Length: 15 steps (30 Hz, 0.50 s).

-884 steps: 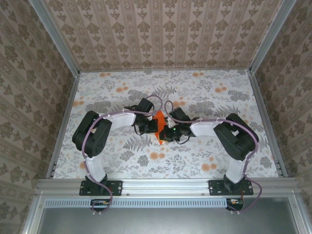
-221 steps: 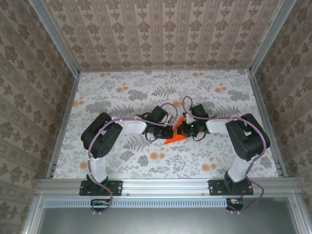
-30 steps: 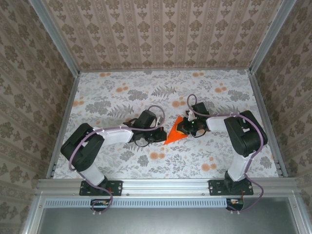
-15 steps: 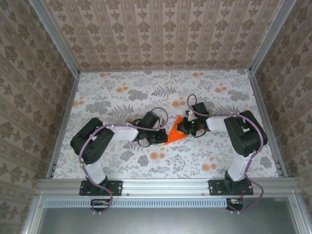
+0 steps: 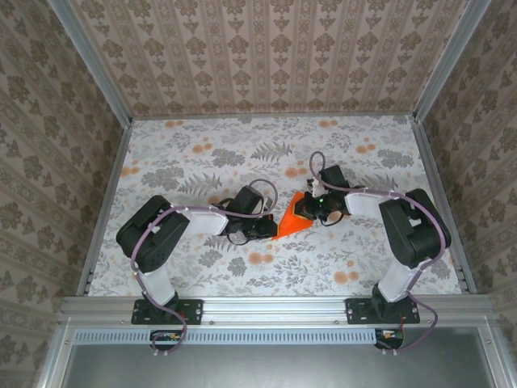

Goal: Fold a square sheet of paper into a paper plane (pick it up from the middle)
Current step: Fourth fold the wing at the center of the table.

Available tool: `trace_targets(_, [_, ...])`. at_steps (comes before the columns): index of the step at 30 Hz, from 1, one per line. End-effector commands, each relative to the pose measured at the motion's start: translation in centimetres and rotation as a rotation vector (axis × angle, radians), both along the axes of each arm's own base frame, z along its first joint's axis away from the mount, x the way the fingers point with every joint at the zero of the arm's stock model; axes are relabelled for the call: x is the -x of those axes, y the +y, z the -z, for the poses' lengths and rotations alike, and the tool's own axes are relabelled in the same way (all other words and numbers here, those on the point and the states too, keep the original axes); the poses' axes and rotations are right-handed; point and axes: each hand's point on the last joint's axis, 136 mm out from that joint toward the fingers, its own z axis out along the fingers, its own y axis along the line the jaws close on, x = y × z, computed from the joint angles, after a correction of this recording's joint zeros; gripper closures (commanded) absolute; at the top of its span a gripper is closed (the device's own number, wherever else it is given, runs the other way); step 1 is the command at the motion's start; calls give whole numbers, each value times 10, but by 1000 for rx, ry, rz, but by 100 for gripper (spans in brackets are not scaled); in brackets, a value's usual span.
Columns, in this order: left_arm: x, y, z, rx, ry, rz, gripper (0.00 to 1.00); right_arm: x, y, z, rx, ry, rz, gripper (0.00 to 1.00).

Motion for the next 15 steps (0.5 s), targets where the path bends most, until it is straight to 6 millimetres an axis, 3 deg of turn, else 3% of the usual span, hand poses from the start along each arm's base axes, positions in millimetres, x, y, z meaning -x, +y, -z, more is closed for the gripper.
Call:
trace_targets(1, [14, 23, 34, -113, 81, -20, 100, 14, 13, -15, -13, -59, -78, 95])
trace_targets(7, [15, 23, 35, -116, 86, -19, 100, 29, 28, 5, -18, 5, -94, 97])
trace_targets(15, [15, 24, 37, -124, 93, -22, 100, 32, 42, 21, -22, 57, -119, 100])
